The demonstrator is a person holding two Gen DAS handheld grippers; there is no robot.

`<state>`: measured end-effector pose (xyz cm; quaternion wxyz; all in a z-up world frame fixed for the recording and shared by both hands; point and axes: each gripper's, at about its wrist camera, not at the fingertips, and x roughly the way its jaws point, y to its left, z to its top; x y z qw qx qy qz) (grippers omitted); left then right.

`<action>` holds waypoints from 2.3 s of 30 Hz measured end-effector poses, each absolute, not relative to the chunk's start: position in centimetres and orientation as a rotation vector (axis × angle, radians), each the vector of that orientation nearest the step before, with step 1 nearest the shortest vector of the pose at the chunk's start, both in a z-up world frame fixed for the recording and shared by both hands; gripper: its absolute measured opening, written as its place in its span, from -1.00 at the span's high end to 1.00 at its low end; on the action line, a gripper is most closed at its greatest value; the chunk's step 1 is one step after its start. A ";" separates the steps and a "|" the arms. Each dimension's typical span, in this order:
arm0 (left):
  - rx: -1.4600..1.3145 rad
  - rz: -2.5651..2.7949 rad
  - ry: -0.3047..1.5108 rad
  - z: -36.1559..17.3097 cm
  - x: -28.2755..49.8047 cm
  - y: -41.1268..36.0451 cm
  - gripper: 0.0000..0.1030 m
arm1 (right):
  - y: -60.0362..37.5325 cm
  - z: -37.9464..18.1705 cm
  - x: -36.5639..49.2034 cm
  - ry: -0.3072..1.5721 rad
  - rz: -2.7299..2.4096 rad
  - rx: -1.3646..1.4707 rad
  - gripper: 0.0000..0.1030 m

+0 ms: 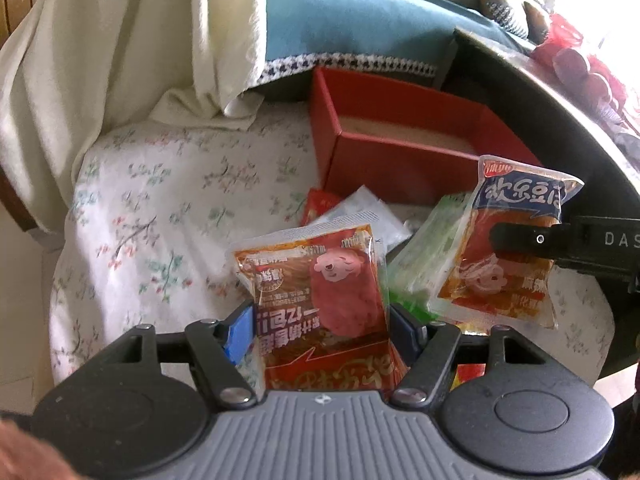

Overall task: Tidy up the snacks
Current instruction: 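Lift both held packets and carry them over the red box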

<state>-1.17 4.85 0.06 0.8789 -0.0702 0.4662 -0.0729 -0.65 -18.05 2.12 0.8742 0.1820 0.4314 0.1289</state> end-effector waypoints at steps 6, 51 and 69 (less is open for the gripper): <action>-0.150 -0.173 0.929 1.2 0.7 4.4 -0.21 | -18.5 2.9 0.0 0.874 0.261 0.392 0.43; -0.068 -0.227 0.812 2.9 17.5 -1.4 -0.21 | -24.5 2.4 14.2 0.810 0.203 0.513 0.50; 0.006 -0.195 0.875 -1.2 20.8 -3.3 -0.27 | -24.1 -2.4 17.6 0.930 0.161 0.448 0.40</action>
